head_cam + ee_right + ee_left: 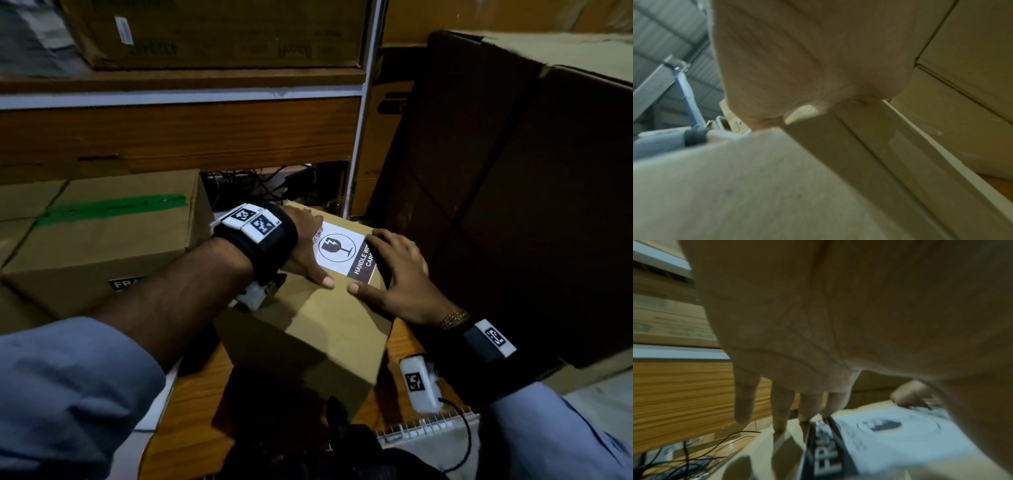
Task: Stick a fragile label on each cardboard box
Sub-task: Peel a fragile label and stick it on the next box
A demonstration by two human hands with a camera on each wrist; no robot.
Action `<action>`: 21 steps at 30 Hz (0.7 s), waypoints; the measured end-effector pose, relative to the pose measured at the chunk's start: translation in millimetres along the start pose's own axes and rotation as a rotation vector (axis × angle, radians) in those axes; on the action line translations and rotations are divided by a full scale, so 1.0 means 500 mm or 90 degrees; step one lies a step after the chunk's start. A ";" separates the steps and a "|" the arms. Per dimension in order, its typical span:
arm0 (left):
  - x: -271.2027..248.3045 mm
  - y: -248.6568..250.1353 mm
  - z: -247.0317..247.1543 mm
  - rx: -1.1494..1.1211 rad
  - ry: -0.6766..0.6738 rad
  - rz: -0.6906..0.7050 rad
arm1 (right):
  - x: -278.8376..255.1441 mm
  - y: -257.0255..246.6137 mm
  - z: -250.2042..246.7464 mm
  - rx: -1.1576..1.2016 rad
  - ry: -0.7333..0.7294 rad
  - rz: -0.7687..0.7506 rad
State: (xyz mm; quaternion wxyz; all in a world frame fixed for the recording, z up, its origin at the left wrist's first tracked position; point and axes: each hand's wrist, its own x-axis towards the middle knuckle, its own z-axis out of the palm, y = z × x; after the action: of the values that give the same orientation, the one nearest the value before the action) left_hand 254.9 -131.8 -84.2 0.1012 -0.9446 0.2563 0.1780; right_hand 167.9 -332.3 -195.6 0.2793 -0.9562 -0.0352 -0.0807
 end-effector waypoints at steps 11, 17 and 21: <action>-0.206 -0.093 0.020 -0.494 0.366 -0.071 | -0.017 -0.005 0.036 -0.055 0.137 -0.037; -0.310 -0.153 0.197 -0.650 0.532 -0.175 | -0.039 -0.032 0.024 -0.017 0.184 -0.066; -0.369 -0.179 0.311 -0.726 0.603 -0.250 | -0.070 -0.103 0.013 -0.026 0.180 -0.121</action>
State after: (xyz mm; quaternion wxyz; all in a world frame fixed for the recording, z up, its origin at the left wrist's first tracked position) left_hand 108.7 70.9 -145.7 -0.4930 -0.8542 -0.0316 -0.1624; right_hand 128.5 -286.3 -179.8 0.2528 -0.9332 -0.0837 -0.2414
